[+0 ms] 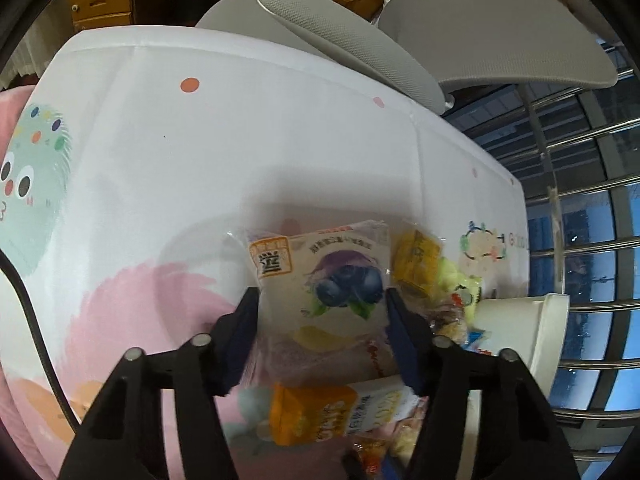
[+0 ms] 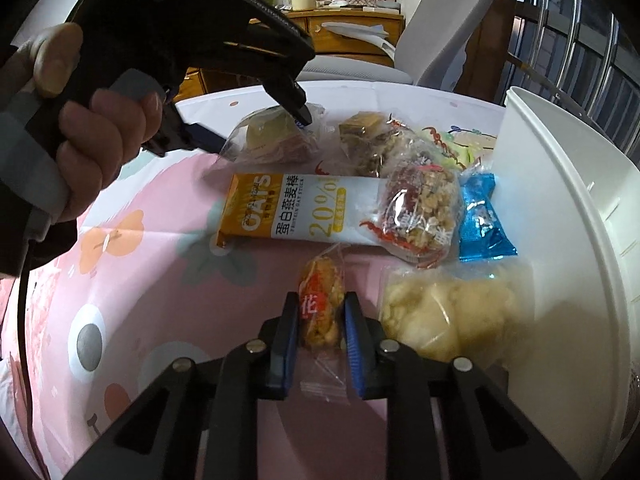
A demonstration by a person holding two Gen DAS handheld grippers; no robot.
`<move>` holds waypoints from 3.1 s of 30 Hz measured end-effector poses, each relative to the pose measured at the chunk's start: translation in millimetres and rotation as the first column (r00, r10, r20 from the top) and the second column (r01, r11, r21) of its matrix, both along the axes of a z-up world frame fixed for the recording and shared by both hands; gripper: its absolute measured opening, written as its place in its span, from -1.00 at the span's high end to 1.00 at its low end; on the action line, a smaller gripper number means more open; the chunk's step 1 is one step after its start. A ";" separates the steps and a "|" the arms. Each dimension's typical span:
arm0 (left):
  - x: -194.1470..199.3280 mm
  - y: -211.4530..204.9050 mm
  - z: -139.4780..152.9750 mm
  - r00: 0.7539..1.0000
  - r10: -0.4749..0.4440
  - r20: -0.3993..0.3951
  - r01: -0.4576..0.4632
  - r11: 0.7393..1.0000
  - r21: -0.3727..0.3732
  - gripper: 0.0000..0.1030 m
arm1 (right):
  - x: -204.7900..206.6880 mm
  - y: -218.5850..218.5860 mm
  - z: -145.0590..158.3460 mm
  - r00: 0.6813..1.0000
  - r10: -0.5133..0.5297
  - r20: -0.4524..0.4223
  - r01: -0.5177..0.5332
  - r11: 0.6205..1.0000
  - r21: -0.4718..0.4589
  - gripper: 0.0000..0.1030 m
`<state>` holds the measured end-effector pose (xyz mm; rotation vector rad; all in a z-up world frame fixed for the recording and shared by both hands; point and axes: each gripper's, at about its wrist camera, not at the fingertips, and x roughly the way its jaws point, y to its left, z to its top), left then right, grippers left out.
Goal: Organize snacks
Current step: 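Grasp the blueberry bread bag with the left gripper while the right grasps the small orange candy bag, then carry both bags into the white tray and open both grippers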
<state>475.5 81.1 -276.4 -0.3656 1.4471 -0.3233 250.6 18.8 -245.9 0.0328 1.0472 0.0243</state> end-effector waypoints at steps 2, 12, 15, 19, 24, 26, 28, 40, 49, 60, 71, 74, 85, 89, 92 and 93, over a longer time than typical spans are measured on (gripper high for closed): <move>-1.6 -2.8 2.4 1.000 -0.015 0.013 0.015 1.000 0.020 -0.06 | 3.2 -3.1 0.5 1.000 -0.003 -0.012 0.003 1.000 0.007 0.58; -31.8 25.2 25.6 0.999 -0.034 0.010 0.033 0.997 0.077 0.00 | -9.2 -2.1 9.6 0.997 -0.038 -0.061 0.041 0.998 0.042 0.59; -48.2 40.2 40.4 0.999 -0.045 0.028 0.042 0.996 0.080 0.00 | -15.9 2.6 17.4 0.996 -0.050 -0.078 0.054 0.997 0.050 0.58; -70.7 59.0 64.9 0.995 -0.064 0.073 0.059 0.995 0.075 0.00 | -29.4 10.4 29.7 0.995 -0.056 -0.085 0.061 0.997 0.055 0.58; -100.3 79.4 101.1 0.987 -0.104 0.121 0.096 0.993 0.070 0.00 | -53.5 21.8 46.9 0.995 -0.071 -0.072 0.075 0.996 0.046 0.58; -114.5 86.4 117.0 0.982 -0.133 0.133 0.125 0.990 0.065 0.00 | -64.3 26.1 54.8 0.994 -0.080 -0.068 0.083 0.996 0.043 0.58; -131.4 91.3 134.3 0.975 -0.165 0.150 0.158 0.986 0.058 -0.01 | -74.1 29.1 63.3 0.994 -0.089 -0.059 0.091 0.995 0.043 0.58; -232.6 90.3 206.8 0.932 -0.297 0.210 0.301 0.954 0.014 -0.02 | -146.5 30.9 116.2 0.982 -0.186 0.030 0.185 0.983 0.015 0.58; -283.5 54.7 237.6 0.876 -0.389 0.286 0.401 0.916 0.020 -0.02 | -188.5 0.1 147.3 0.951 -0.297 0.080 0.298 0.954 -0.002 0.58; -312.5 -11.7 251.9 0.821 -0.390 0.417 0.399 0.914 0.070 -0.02 | -199.7 -66.0 177.1 0.933 -0.341 0.114 0.328 0.938 0.115 0.58; -312.6 -115.0 245.8 0.826 -0.334 0.455 0.356 0.934 0.038 -0.03 | -187.9 -148.3 192.9 0.969 -0.213 0.127 0.197 0.972 0.129 0.58; -311.5 -134.3 241.5 0.829 -0.321 0.459 0.344 0.938 0.034 -0.03 | -181.1 -166.5 194.2 0.979 -0.158 0.131 0.143 0.983 0.119 0.58; -301.9 -184.4 222.4 0.866 -0.266 0.424 0.289 0.957 0.011 -0.10 | -155.7 -217.3 187.5 0.998 -0.031 0.059 0.023 0.991 0.128 0.57; -295.4 -185.4 214.3 0.891 -0.217 0.398 0.231 0.973 0.015 -0.56 | -148.0 -227.8 178.5 1.000 -0.014 0.006 0.013 0.990 0.139 0.16; -294.6 -181.7 211.1 0.901 -0.188 0.392 0.198 0.980 0.015 -0.57 | -146.6 -233.9 172.7 1.000 -0.018 -0.023 0.021 0.990 0.139 0.03; -295.0 -179.9 210.4 0.904 -0.179 0.388 0.185 0.983 0.022 -0.57 | -146.9 -235.1 171.8 1.000 -0.017 -0.026 0.020 0.989 0.145 0.03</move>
